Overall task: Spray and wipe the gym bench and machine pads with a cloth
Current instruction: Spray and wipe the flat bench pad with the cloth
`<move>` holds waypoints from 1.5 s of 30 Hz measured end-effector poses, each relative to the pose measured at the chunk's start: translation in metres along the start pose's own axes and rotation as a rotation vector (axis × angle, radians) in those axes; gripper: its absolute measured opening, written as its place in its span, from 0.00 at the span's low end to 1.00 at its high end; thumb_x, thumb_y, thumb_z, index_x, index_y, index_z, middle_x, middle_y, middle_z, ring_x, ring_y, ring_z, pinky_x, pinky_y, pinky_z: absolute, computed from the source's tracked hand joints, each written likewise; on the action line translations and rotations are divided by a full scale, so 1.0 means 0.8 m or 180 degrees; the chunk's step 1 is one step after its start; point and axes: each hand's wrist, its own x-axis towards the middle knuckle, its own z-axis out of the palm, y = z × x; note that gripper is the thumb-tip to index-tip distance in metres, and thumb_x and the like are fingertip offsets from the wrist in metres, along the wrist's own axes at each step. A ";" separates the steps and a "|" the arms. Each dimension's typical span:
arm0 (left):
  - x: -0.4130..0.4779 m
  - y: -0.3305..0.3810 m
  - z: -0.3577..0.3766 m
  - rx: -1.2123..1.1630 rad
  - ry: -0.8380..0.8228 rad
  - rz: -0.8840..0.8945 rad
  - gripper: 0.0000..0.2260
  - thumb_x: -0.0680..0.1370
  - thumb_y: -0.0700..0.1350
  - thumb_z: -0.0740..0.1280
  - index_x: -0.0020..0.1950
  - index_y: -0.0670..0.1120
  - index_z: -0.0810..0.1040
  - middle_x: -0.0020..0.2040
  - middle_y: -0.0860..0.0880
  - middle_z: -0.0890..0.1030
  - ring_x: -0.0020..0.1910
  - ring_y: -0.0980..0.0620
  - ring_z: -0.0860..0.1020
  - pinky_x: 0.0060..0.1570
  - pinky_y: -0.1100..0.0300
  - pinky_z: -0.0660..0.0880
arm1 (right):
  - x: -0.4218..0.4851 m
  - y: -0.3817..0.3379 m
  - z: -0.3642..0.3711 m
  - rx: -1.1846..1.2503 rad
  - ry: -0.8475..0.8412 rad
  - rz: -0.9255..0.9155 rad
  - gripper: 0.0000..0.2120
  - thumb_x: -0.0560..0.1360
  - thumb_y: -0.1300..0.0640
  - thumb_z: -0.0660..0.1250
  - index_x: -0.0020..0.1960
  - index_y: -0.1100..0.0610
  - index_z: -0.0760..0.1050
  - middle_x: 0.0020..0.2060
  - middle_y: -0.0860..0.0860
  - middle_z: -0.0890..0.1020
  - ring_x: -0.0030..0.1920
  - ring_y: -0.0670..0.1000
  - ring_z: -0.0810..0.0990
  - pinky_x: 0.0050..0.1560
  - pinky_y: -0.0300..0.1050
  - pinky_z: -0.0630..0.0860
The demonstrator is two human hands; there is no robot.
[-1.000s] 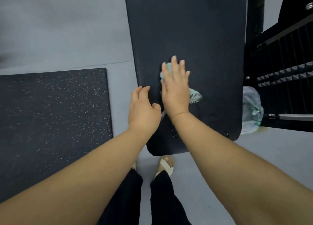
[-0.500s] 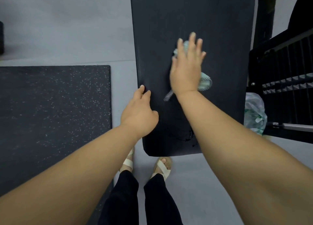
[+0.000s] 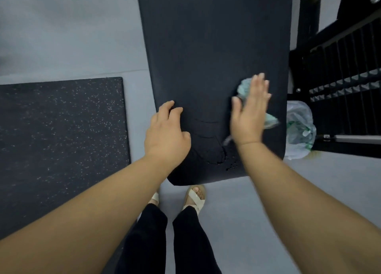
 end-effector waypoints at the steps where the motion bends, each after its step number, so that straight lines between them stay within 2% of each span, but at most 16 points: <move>1: 0.001 0.005 0.008 0.0050 0.0109 0.0138 0.25 0.75 0.40 0.60 0.73 0.46 0.63 0.74 0.50 0.59 0.70 0.49 0.61 0.65 0.58 0.61 | -0.011 -0.020 0.016 0.0103 0.0081 -0.0068 0.26 0.78 0.53 0.55 0.72 0.65 0.60 0.72 0.64 0.62 0.72 0.64 0.58 0.73 0.52 0.46; 5: 0.006 0.018 0.022 -0.0011 0.0499 0.0371 0.22 0.72 0.36 0.60 0.66 0.44 0.69 0.66 0.47 0.69 0.63 0.46 0.66 0.61 0.61 0.61 | -0.073 -0.049 0.057 -0.0078 -0.0424 -0.1421 0.23 0.77 0.57 0.57 0.70 0.59 0.60 0.69 0.61 0.69 0.71 0.61 0.61 0.72 0.52 0.49; 9: -0.004 0.032 0.041 0.0261 0.0200 0.0949 0.25 0.72 0.38 0.62 0.69 0.44 0.68 0.69 0.46 0.69 0.67 0.45 0.65 0.65 0.53 0.63 | -0.086 0.039 0.007 -0.0388 -0.0964 -0.2390 0.28 0.72 0.65 0.66 0.70 0.58 0.62 0.69 0.59 0.69 0.70 0.60 0.60 0.72 0.57 0.56; 11: -0.003 0.041 0.051 0.0499 -0.0011 0.1009 0.26 0.74 0.40 0.61 0.72 0.45 0.65 0.72 0.48 0.64 0.70 0.46 0.62 0.67 0.53 0.61 | -0.069 0.099 -0.030 -0.0649 -0.0850 -0.1958 0.32 0.68 0.67 0.68 0.70 0.56 0.63 0.69 0.60 0.68 0.70 0.63 0.60 0.68 0.63 0.58; 13: 0.000 0.042 0.061 0.0855 -0.0190 0.0912 0.27 0.76 0.44 0.60 0.75 0.47 0.59 0.76 0.50 0.56 0.74 0.49 0.55 0.70 0.56 0.57 | -0.044 0.137 -0.059 -0.0539 -0.0615 -0.1061 0.26 0.72 0.65 0.60 0.69 0.55 0.63 0.70 0.63 0.65 0.71 0.67 0.59 0.66 0.69 0.61; 15: 0.000 0.037 0.066 0.1234 -0.0272 0.0969 0.29 0.76 0.47 0.59 0.76 0.47 0.55 0.78 0.51 0.50 0.75 0.49 0.51 0.72 0.56 0.55 | -0.030 0.126 -0.058 -0.0338 -0.0332 -0.0447 0.22 0.76 0.63 0.56 0.69 0.57 0.66 0.71 0.65 0.63 0.71 0.69 0.58 0.66 0.69 0.62; 17: -0.001 0.034 0.069 0.1448 -0.0318 0.1012 0.31 0.75 0.48 0.59 0.77 0.47 0.53 0.78 0.50 0.48 0.76 0.49 0.50 0.73 0.56 0.54 | -0.035 0.084 -0.032 -0.0358 -0.0077 -0.0168 0.21 0.75 0.65 0.60 0.68 0.62 0.69 0.70 0.66 0.63 0.70 0.71 0.59 0.68 0.68 0.58; 21: -0.001 0.037 0.066 0.1343 -0.0244 0.0998 0.31 0.76 0.45 0.60 0.77 0.46 0.53 0.78 0.51 0.51 0.75 0.50 0.52 0.71 0.58 0.54 | -0.094 0.021 0.011 -0.0189 -0.0290 -0.0927 0.24 0.74 0.65 0.61 0.70 0.59 0.65 0.70 0.61 0.66 0.71 0.65 0.60 0.69 0.59 0.56; 24: 0.000 0.034 0.064 0.1427 -0.0281 0.1056 0.31 0.76 0.45 0.59 0.77 0.47 0.51 0.78 0.52 0.50 0.75 0.50 0.51 0.72 0.58 0.56 | -0.101 0.073 -0.012 -0.0393 -0.0694 -0.1830 0.28 0.71 0.68 0.62 0.70 0.57 0.63 0.69 0.60 0.68 0.71 0.63 0.61 0.70 0.59 0.57; 27: 0.001 0.028 0.067 0.1568 -0.0302 0.1090 0.31 0.77 0.46 0.59 0.77 0.47 0.49 0.78 0.51 0.47 0.76 0.49 0.50 0.72 0.57 0.56 | -0.089 0.135 -0.045 -0.0507 -0.0538 -0.1103 0.28 0.70 0.66 0.60 0.69 0.56 0.64 0.69 0.63 0.68 0.69 0.68 0.63 0.64 0.70 0.63; 32: -0.010 0.024 0.083 0.1165 -0.0205 0.1101 0.32 0.74 0.42 0.63 0.77 0.46 0.55 0.78 0.48 0.50 0.77 0.47 0.47 0.72 0.54 0.53 | -0.115 0.122 -0.036 -0.0271 -0.0057 0.0111 0.22 0.77 0.60 0.54 0.71 0.59 0.66 0.72 0.62 0.63 0.72 0.66 0.57 0.70 0.66 0.57; 34: -0.016 0.016 0.088 0.0892 -0.0020 0.1057 0.30 0.73 0.40 0.63 0.75 0.44 0.61 0.77 0.44 0.56 0.76 0.44 0.51 0.71 0.50 0.56 | -0.141 0.079 -0.010 -0.0365 -0.0044 -0.0004 0.23 0.76 0.57 0.55 0.70 0.59 0.65 0.71 0.62 0.64 0.71 0.67 0.59 0.70 0.63 0.55; 36: -0.024 0.004 0.090 0.0823 0.0195 0.1007 0.29 0.70 0.40 0.63 0.72 0.41 0.66 0.74 0.40 0.62 0.74 0.38 0.57 0.69 0.46 0.59 | -0.177 0.039 0.017 -0.0475 -0.0298 -0.0711 0.26 0.74 0.57 0.58 0.71 0.57 0.61 0.72 0.59 0.62 0.71 0.64 0.58 0.71 0.59 0.54; 40: -0.035 -0.023 0.081 0.0814 0.0366 0.0532 0.29 0.71 0.38 0.67 0.72 0.42 0.66 0.74 0.40 0.61 0.73 0.38 0.55 0.71 0.45 0.55 | -0.191 0.043 0.020 -0.0218 -0.0788 -0.1821 0.30 0.71 0.69 0.57 0.72 0.55 0.59 0.72 0.54 0.63 0.72 0.60 0.58 0.73 0.55 0.52; 42: -0.037 -0.032 0.073 0.0760 0.0356 0.0211 0.31 0.72 0.40 0.66 0.74 0.44 0.62 0.75 0.43 0.56 0.74 0.42 0.51 0.72 0.46 0.53 | -0.166 0.082 -0.003 -0.0450 -0.0627 -0.1485 0.29 0.69 0.67 0.54 0.70 0.56 0.62 0.69 0.58 0.70 0.69 0.62 0.61 0.69 0.59 0.59; 45: -0.041 -0.040 0.069 0.0483 0.0426 -0.0043 0.32 0.74 0.40 0.65 0.76 0.46 0.57 0.76 0.46 0.51 0.75 0.44 0.49 0.72 0.46 0.55 | -0.142 0.143 -0.040 -0.0318 -0.0408 -0.0508 0.26 0.73 0.65 0.54 0.71 0.55 0.61 0.71 0.60 0.65 0.72 0.63 0.58 0.70 0.61 0.58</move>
